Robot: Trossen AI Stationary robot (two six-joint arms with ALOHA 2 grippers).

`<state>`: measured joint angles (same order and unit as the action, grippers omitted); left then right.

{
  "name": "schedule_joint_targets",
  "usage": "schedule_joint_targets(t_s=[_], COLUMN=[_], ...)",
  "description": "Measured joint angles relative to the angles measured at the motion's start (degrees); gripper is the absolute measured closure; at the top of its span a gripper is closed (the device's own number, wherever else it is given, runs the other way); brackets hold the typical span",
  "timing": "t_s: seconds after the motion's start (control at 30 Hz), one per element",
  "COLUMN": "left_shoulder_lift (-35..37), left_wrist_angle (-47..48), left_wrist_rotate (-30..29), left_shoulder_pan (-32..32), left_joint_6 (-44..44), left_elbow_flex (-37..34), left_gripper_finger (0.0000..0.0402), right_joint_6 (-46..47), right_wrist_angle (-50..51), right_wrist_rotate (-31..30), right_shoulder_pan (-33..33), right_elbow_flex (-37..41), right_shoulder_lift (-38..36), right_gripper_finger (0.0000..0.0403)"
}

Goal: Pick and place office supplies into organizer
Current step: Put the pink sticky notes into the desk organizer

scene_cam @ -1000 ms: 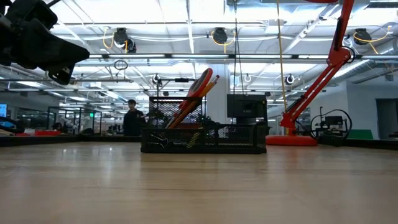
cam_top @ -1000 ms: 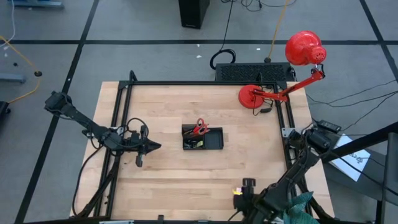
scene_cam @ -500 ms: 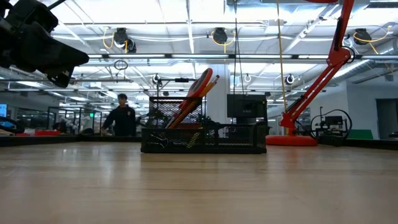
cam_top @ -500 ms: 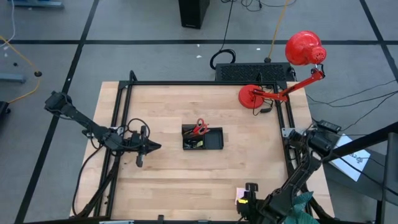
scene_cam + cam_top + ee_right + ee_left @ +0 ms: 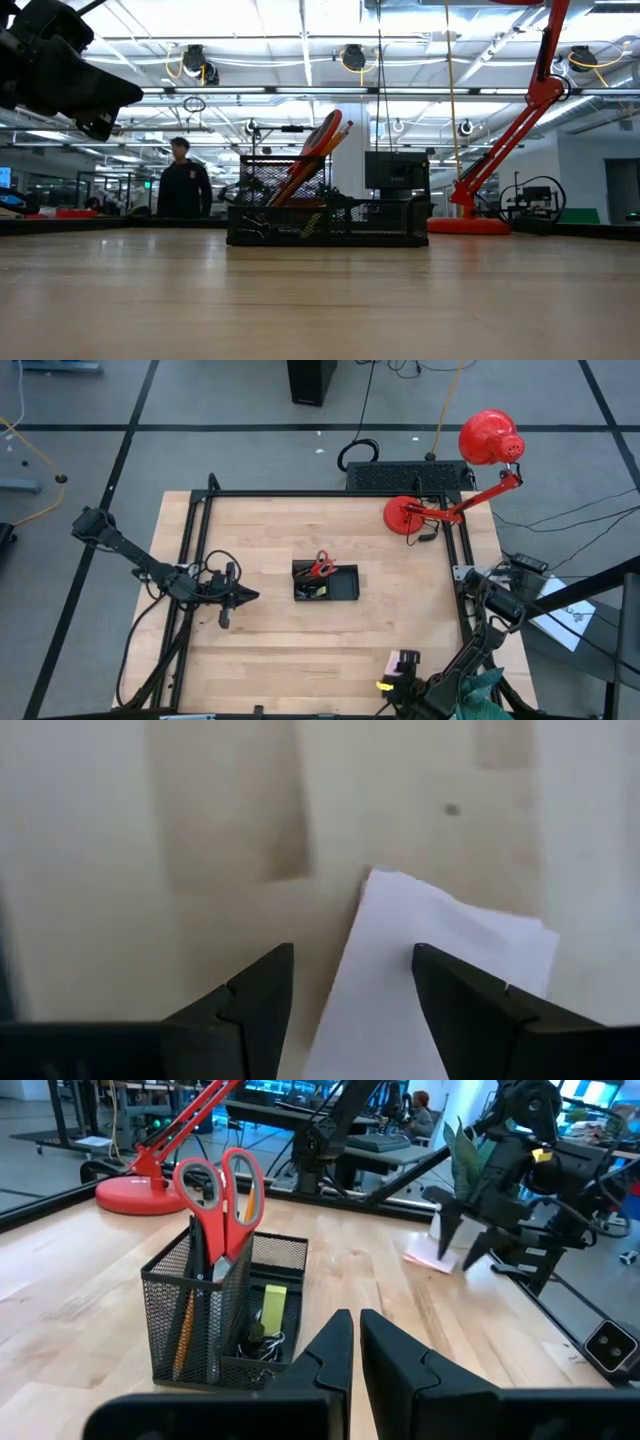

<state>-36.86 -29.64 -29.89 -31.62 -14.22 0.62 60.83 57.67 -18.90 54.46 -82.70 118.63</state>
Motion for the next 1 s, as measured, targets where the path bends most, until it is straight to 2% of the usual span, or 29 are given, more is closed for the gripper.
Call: schedule_joint_targets(t_s=[0.37, 0.8, 0.9, 1.0], left_shoulder_lift=[0.0, 0.0, 0.0, 0.0], left_wrist_angle=[1.6, 1.7, 1.7, 1.6], left_wrist_rotate=[0.0, 0.0, 0.0, 0.0], left_shoulder_pan=[0.0, 0.0, 0.0, 0.0], left_joint_6=[-0.5, -0.1, -0.1, -0.4], left_elbow_flex=[0.0, 0.0, 0.0, 0.0], left_gripper_finger=[0.0371, 0.0371, 0.0371, 0.0371], right_joint_6=[-3.4, -3.0, -2.9, -1.8], right_wrist_angle=[4.2, 5.9, 6.1, 6.1], right_wrist_rotate=[-1.9, 0.9, 1.5, 2.5], right_shoulder_pan=[-0.8, -1.0, -1.0, -1.0], right_elbow_flex=[-1.6, -1.2, -1.2, -1.2], right_shoulder_lift=[0.1, 2.9, 4.2, 5.0], right_gripper_finger=[0.0204, 0.0206, 0.0228, 0.0281])
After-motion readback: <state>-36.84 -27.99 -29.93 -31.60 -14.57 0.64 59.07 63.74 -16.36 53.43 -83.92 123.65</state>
